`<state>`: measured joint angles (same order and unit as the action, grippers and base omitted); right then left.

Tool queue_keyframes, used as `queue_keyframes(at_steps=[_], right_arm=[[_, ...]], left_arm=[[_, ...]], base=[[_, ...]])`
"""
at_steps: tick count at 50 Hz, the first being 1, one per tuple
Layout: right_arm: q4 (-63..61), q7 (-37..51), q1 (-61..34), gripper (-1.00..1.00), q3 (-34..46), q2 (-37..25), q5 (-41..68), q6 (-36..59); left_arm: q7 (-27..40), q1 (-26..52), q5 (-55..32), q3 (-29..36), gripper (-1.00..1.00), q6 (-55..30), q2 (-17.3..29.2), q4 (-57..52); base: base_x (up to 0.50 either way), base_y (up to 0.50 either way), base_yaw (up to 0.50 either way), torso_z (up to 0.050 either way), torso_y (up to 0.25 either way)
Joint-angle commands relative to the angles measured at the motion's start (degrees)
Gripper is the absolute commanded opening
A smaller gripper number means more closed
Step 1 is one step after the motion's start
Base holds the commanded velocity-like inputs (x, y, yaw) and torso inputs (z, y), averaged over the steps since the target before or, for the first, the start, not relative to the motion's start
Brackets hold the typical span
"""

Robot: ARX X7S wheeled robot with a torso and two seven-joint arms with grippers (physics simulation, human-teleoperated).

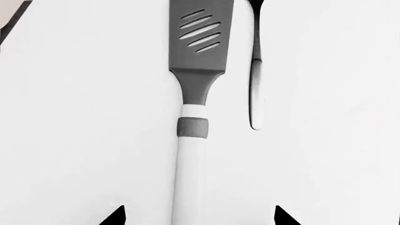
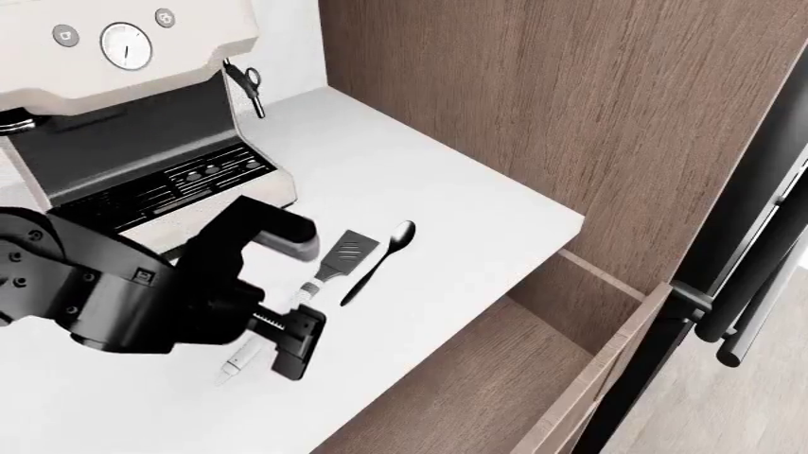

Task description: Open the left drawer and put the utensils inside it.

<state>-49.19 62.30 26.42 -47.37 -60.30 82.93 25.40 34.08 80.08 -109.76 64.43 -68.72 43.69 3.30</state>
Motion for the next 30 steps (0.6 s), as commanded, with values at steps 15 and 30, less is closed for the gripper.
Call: queue_keyframes(at_steps=[15,30], right_arm=[[0.08,-0.23,-0.84,1.0,0.72,0.8,-0.35,0.61],[-0.19,-0.4,-1.11,1.0,-0.03,1.26,-0.04,1.03]], left_arm=[[-4.21,-3.81,4.41,1.05,1.0,2.25,-0.04,1.31],[-3.09,-3.64,3.98,1.16,-1.0,2.57,0.16,0.36]], base=[[0.0,0.0,0.0,0.0,0.0],[0.0,0.0,0.0,0.0,0.0]])
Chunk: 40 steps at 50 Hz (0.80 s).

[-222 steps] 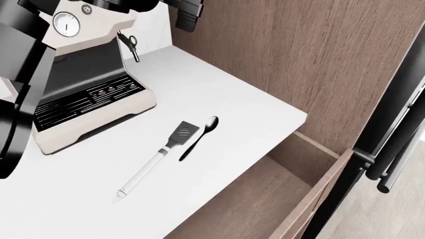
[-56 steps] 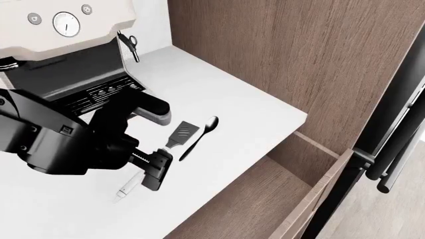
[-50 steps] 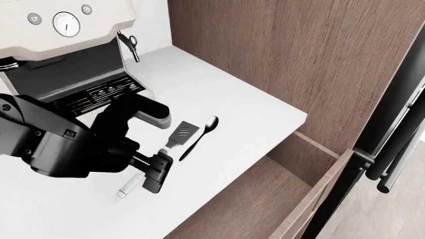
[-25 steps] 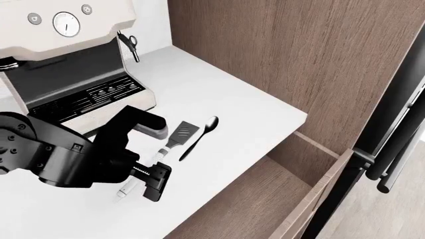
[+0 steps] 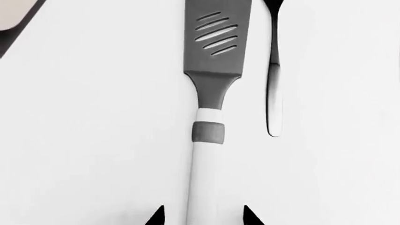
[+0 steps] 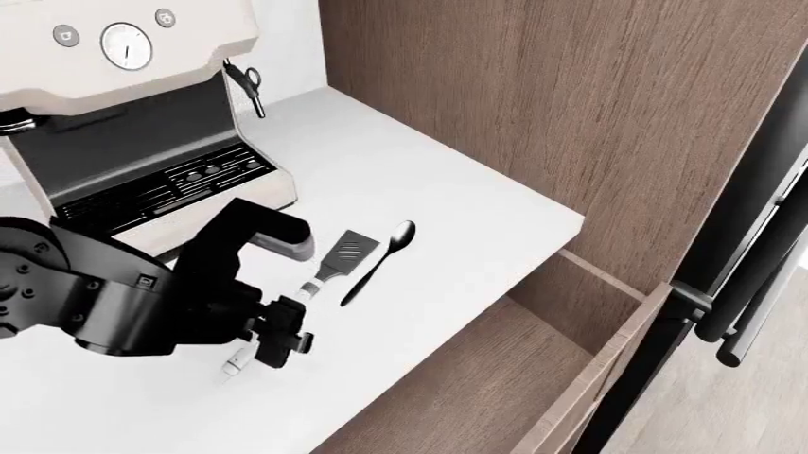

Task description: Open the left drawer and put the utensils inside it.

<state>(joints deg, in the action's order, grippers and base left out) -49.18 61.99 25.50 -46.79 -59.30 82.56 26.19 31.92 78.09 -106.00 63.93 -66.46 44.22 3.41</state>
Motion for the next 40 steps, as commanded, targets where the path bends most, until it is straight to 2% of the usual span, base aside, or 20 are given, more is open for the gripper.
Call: queue_keyframes(at_steps=[1,17,24,40], right_arm=[[-0.21,-0.1,-0.22,1.0,-0.65,0.29,0.33,0.26],[-0.42,-0.46,-0.42,1.0,-1.72,1.02,0.53,0.67],[-0.34,-0.6,-0.78,1.0,-1.01,1.37,0.06,0.67],[-0.19,-0.86,-1.42,1.0,-0.42,1.84,-0.27,0.83]], left_arm=[[-0.84,-1.58,0.16,1.68,-1.0,0.27,-0.38,0.23],[-1.05,-1.25,0.7,1.99,-1.0,0.31,-0.57,-0.1],[1.07,-0.46,-0.6,1.57,-1.0,0.5,0.36,-0.65],[3.51,3.7,-3.08,-1.07,-1.0,0.32,2.47,-7.86]], base=[[0.0,0.0,0.0,0.0,0.0],[0.0,0.0,0.0,0.0,0.0],[0.0,0.0,0.0,0.0,0.0],[0.0,0.0,0.0,0.0,0.0]])
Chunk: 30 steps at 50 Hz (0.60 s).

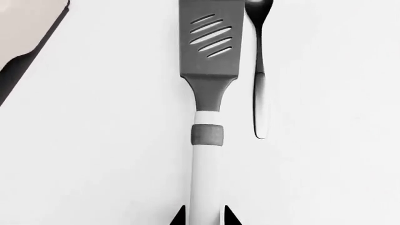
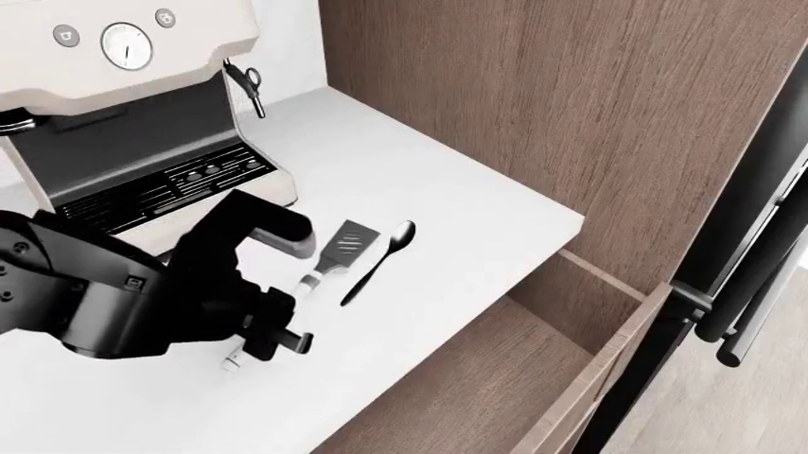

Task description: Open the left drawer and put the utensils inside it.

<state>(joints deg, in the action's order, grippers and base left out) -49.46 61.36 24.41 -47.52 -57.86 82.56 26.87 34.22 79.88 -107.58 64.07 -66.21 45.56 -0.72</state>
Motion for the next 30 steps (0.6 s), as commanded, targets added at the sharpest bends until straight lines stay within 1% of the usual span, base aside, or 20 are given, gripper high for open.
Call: queue_keyframes(at_steps=[1,6,12,20,26,27,30], right_arm=[[0.12,-0.16,-0.41,1.0,0.37,0.35,-0.21,0.15],[0.35,-0.05,-0.96,1.0,1.22,0.17,-0.36,0.1],[0.57,-0.11,-1.41,1.0,1.93,0.1,-0.55,0.11],[0.67,-0.12,-1.58,1.0,2.02,0.23,-0.54,0.26],[0.89,0.04,-2.19,1.0,2.86,0.02,-0.72,0.24],[0.89,0.03,-2.21,1.0,2.86,0.03,-0.72,0.26],[0.91,-0.14,-2.06,1.0,2.53,0.28,-0.7,0.38]], left_arm=[[1.4,2.07,-1.71,-1.2,-1.0,-0.07,1.21,-3.96],[3.72,4.02,-5.44,-2.03,-1.0,-0.43,2.24,-7.08],[7.3,6.02,-13.1,-2.61,-1.0,-0.19,3.82,-12.35],[10.64,6.18,-19.5,-1.67,-1.0,1.2,3.62,-17.91],[16.32,4.43,-23.24,-0.35,-1.0,5.74,3.44,-24.27],[16.39,4.44,-23.3,-0.32,-1.0,5.79,3.44,-24.33],[19.78,3.68,-26.05,0.33,-1.0,9.27,3.25,-27.16]], base=[[0.0,0.0,0.0,0.0,0.0],[0.0,0.0,0.0,0.0,0.0],[0.0,0.0,0.0,0.0,0.0],[0.0,0.0,0.0,0.0,0.0],[0.0,0.0,0.0,0.0,0.0],[0.0,0.0,0.0,0.0,0.0],[0.0,0.0,0.0,0.0,0.0]])
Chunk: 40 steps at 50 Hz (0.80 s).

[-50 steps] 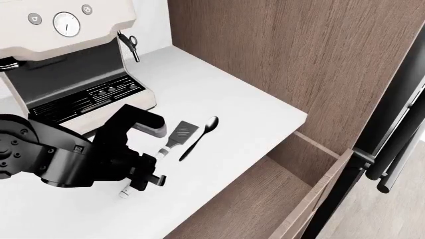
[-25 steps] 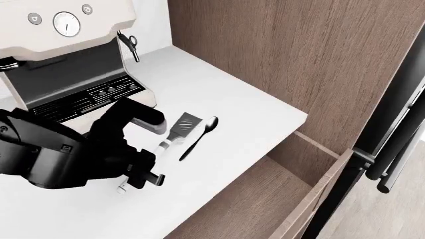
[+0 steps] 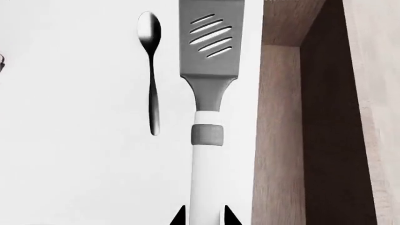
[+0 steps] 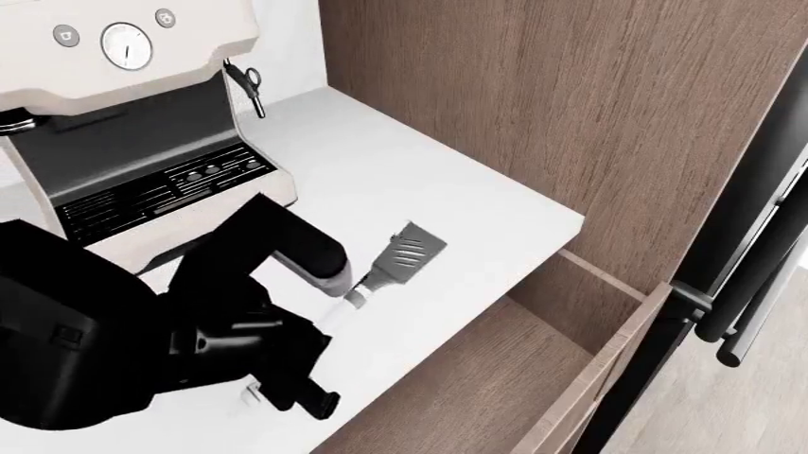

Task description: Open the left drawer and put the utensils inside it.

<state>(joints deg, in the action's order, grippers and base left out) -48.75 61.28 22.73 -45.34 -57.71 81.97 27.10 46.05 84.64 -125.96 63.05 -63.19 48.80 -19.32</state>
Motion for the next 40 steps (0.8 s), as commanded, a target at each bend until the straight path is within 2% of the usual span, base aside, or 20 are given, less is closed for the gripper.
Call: queue_keyframes(at_steps=[1,8,19,40], right_arm=[[0.12,-0.11,-0.3,1.0,0.18,0.18,-0.08,0.22],[0.01,-0.63,0.14,1.0,-0.48,0.84,-0.28,0.54],[0.15,-0.55,-0.53,1.0,0.61,0.94,-0.8,0.63],[0.35,-1.28,-0.61,1.0,0.38,1.97,-1.2,0.96]], left_arm=[[8.56,-1.24,-7.81,1.48,-1.0,6.7,-0.02,-9.31],[10.47,-4.77,-6.59,2.16,-1.0,10.31,-0.87,-13.09],[10.42,-8.68,-4.11,3.3,-1.0,10.48,-0.44,-18.17],[8.19,-13.85,0.35,4.89,-1.0,10.38,-1.09,-19.23]], base=[[0.0,0.0,0.0,0.0,0.0],[0.0,0.0,0.0,0.0,0.0],[0.0,0.0,0.0,0.0,0.0],[0.0,0.0,0.0,0.0,0.0]])
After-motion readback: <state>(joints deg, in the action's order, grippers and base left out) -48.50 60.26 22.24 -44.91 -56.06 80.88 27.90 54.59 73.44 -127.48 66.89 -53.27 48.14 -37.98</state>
